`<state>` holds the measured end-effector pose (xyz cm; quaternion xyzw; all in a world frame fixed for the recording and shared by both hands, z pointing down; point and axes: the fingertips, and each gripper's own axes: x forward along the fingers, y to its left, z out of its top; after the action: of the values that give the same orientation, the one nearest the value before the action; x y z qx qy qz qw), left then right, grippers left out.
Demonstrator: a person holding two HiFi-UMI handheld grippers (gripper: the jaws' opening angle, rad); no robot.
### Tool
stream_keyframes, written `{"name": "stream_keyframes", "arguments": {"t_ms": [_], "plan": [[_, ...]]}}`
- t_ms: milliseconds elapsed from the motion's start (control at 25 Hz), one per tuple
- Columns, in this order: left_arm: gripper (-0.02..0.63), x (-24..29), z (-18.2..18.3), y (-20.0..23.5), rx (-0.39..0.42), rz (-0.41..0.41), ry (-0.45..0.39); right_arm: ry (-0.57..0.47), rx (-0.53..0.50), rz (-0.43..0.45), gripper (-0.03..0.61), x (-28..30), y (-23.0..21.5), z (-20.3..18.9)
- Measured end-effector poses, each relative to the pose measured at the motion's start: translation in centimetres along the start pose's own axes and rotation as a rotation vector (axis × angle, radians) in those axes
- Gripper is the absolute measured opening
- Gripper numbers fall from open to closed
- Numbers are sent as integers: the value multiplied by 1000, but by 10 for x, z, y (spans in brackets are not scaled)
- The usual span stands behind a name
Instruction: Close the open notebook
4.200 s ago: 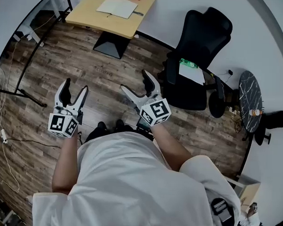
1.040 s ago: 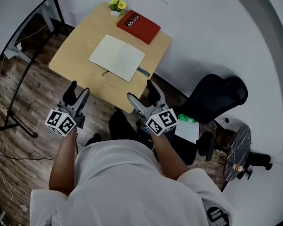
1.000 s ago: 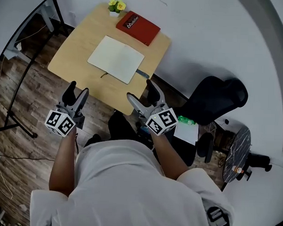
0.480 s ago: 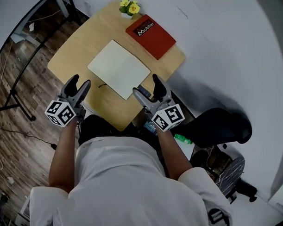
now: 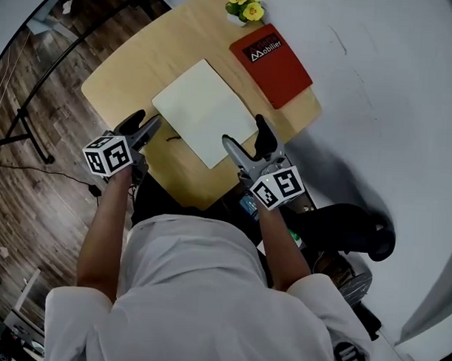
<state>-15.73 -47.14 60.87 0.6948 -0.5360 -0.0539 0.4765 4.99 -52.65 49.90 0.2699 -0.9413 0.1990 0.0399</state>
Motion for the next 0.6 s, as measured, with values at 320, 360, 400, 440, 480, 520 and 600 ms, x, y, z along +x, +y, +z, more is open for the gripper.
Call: {"name": "stream_keyframes", "arguments": {"t_ms": [320,360,400,440,480,520,600], "plan": [[293,28,-24,18,-330,-38,71,29,27,-24,434,25,-19,-2],[293,29,-24,18,-374,-43,65,32,30,-28,434,26,-21,-3],[293,29,-24,18,-414,-48,59,34,34,-32,434,26,-22,-5],[293,30,-25,19,-457,-56,53,36,38,-35,434,27,-24,-6],[293,31,-27,20,-496,-65,50,37,42,-37,434,27,-25,-7],[293,32,-28,19,-526,-74,51,38,45,-39,434,27,-25,-8],[293,34,-34,19,-573,-82,66,41,49,-41,434,26,-26,-9]]}}
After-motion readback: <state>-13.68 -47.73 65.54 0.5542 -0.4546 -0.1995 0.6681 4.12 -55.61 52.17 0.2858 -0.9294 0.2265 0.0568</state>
